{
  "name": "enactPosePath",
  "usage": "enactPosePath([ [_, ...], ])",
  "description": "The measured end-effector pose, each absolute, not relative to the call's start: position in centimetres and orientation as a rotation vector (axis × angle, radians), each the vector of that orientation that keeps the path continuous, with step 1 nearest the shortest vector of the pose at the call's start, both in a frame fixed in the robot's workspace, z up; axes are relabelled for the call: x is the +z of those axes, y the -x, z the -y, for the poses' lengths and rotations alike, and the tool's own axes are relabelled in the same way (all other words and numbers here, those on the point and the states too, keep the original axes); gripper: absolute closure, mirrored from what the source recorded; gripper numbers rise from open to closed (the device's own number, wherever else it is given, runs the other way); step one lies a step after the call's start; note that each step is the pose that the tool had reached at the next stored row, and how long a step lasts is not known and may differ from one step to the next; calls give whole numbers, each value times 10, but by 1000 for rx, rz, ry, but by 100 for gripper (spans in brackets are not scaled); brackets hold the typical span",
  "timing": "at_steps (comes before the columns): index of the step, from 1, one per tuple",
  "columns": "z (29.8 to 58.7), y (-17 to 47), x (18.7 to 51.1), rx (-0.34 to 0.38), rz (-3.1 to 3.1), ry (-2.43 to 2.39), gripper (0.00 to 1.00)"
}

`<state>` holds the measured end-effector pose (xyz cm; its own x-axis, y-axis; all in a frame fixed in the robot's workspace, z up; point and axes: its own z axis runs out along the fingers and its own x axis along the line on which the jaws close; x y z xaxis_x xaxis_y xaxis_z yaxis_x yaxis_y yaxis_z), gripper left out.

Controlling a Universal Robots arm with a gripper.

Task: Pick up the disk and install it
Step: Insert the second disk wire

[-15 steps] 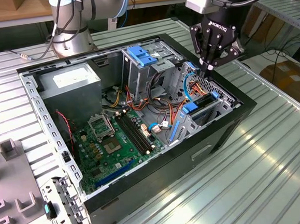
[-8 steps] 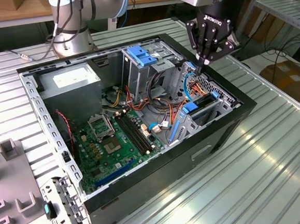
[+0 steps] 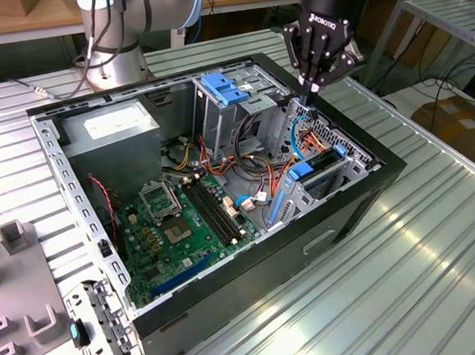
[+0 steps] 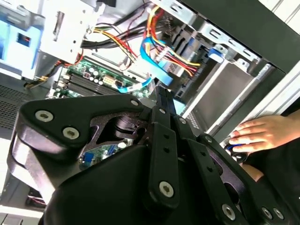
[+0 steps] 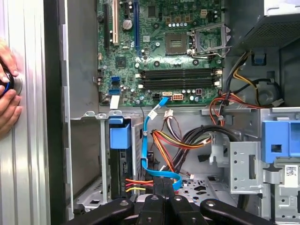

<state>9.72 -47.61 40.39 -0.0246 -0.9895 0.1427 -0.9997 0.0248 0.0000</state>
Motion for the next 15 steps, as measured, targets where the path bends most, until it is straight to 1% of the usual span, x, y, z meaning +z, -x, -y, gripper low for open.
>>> enactPosePath([
  [7,472,-99,403,162,2165,-2112,89],
  [8,472,-100,403,191,2150,-2098,89],
  [9,472,-102,403,234,2127,-2075,89],
  [12,471,-105,401,281,2101,-2049,89],
  [15,469,-105,396,286,2098,-2046,89],
])
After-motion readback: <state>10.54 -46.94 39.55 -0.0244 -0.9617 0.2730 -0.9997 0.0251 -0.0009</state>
